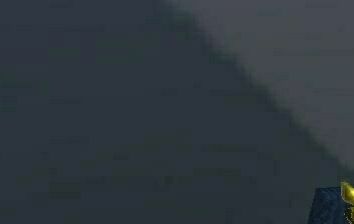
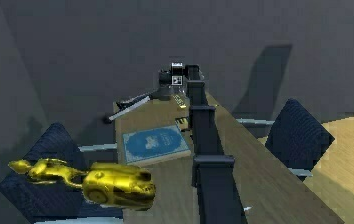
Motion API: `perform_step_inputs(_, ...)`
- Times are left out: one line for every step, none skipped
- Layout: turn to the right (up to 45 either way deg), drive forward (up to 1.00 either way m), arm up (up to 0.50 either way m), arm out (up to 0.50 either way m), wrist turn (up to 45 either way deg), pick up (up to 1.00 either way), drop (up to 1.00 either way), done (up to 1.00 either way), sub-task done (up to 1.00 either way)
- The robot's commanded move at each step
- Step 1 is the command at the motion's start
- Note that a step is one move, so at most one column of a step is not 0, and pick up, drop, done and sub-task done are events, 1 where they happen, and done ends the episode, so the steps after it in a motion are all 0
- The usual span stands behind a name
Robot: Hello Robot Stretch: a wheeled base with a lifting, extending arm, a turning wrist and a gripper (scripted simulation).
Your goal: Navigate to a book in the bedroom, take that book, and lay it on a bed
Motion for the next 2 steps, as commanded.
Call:
perform_step_inputs(0.0,0.00,-0.30,0.00,0.0,0.00,0.00,0.00,0.00)
perform_step_inputs(0.0,0.00,0.00,0.00,0.0,1.00,0.00,0.00,0.00)
